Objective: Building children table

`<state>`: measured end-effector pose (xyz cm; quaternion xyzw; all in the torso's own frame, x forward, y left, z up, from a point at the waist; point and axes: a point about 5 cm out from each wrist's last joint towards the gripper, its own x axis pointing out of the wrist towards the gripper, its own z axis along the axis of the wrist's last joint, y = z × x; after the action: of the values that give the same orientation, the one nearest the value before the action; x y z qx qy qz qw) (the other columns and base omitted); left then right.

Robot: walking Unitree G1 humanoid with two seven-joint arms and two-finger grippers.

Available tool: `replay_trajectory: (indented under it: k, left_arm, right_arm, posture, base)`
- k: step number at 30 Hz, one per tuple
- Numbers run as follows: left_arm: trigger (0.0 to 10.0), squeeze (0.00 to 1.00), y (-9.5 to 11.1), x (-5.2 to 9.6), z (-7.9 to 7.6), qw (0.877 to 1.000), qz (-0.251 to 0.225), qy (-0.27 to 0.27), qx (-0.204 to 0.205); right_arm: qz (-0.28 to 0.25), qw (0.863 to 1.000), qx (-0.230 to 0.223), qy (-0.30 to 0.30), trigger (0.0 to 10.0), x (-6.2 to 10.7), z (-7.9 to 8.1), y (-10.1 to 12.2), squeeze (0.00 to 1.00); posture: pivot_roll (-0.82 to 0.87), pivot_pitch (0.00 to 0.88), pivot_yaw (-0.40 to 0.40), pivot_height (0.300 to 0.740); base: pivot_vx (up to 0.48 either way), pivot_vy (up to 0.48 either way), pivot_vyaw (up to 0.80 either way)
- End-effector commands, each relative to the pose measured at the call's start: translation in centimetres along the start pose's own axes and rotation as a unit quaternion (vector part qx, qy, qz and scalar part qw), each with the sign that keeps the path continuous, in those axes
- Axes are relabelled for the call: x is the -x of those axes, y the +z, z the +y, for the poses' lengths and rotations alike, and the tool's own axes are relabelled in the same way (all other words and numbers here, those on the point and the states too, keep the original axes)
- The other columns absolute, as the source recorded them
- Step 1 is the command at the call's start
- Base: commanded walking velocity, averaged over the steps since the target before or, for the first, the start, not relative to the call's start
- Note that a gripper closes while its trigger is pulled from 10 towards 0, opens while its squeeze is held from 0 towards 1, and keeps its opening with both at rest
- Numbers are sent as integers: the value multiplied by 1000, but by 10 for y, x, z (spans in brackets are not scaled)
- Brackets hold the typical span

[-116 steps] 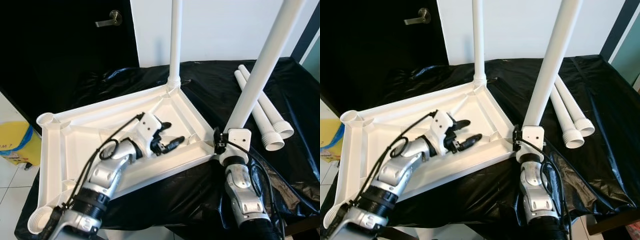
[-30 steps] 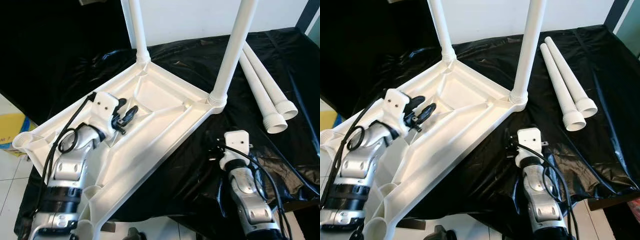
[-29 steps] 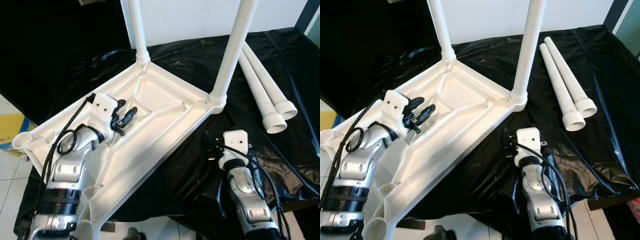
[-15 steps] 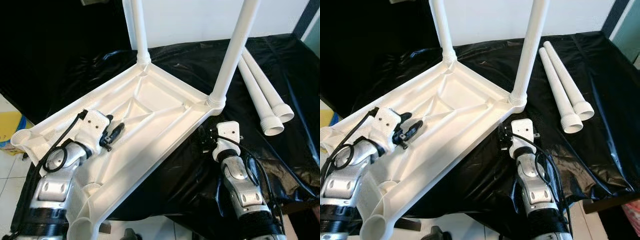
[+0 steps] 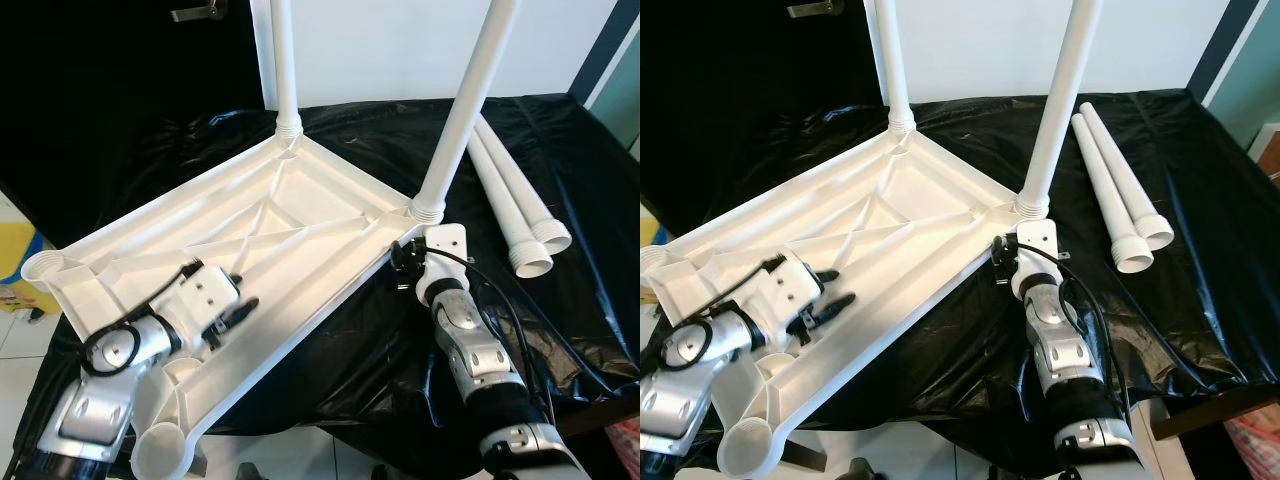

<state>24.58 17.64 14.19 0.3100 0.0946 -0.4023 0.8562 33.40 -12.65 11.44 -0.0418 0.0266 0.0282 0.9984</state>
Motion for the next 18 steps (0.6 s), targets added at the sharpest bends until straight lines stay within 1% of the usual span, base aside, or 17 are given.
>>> replay_trajectory:
  k: [1,2,3,4,6,7,8,10,11,12,13,14,15,16,17,18]
  left_arm:
    - [10000,0,1,1,-8,1000,8,-26,-7]
    - [10000,0,1,1,-8,1000,8,-26,-7]
    - [10000,0,2,-1,-15,999,10,-43,-9]
    - [10000,0,2,-1,-15,999,10,-43,-9]
    - [10000,0,7,-6,-28,997,3,-72,-11]
    - [10000,0,7,-6,-28,997,3,-72,-11]
    - [10000,0,10,-11,-36,996,-6,-87,-7]
    - [10000,0,10,-11,-36,996,-6,-87,-7]
    - [10000,0,15,-17,-43,995,-18,-100,-4]
    - [10000,0,15,-17,-43,995,-18,-100,-4]
    - [10000,0,22,-27,-54,992,-32,-119,2]
    - [10000,0,22,-27,-54,992,-32,-119,2]
    - [10000,0,28,-37,-63,990,-44,-133,4]
    - [10000,0,28,-37,-63,990,-44,-133,4]
    - [10000,0,35,-46,-69,988,-59,-141,6]
    - [10000,0,35,-46,-69,988,-59,-141,6]
  right_arm:
    - [25,999,-11,16,10000,-2,9,-8,0]
    - [25,999,-11,16,10000,-2,9,-8,0]
    - [28,999,-11,22,10000,-4,12,-9,0]
    - [28,999,-11,22,10000,-4,12,-9,0]
    - [36,999,-15,34,10000,-8,19,-11,0]
    - [36,999,-15,34,10000,-8,19,-11,0]
    - [42,998,-15,43,10000,-10,23,-12,0]
    - [42,998,-15,43,10000,-10,23,-12,0]
    - [44,997,-12,55,10000,-13,27,-11,0]
    - [44,997,-12,55,10000,-13,27,-11,0]
    - [45,996,-5,76,10000,-18,32,-9,0]
    - [45,996,-5,76,10000,-18,32,-9,0]
    - [41,995,1,94,10000,-22,37,-6,0]
    - [41,995,1,94,10000,-22,37,-6,0]
    - [35,994,7,104,10000,-25,39,-2,0]
    - [35,994,7,104,10000,-25,39,-2,0]
  posture:
    - [7,44,-38,740]
    - [7,44,-38,740]
    - [9,43,-35,740]
    - [9,43,-35,740]
    - [8,44,-32,740]
    - [8,44,-32,740]
    - [8,46,-30,740]
    - [8,46,-30,740]
    - [8,47,-31,740]
    - [8,47,-31,740]
    - [3,53,-24,740]
    - [3,53,-24,740]
    - [0,55,-19,740]
    - [0,55,-19,740]
    - [-5,54,-15,740]
    - [-5,54,-15,740]
  base:
    - [0,0,0]
    - [0,0,0]
    - [0,0,0]
    - [0,0,0]
    - [0,0,0]
    - [0,0,0]
    - [0,0,0]
    - [0,0,0]
    - [0,0,0]
    - [0,0,0]
    - [0,0,0]
    - [0,0,0]
    - [0,0,0]
    - [0,0,0]
    - [0,0,0]
    - [0,0,0]
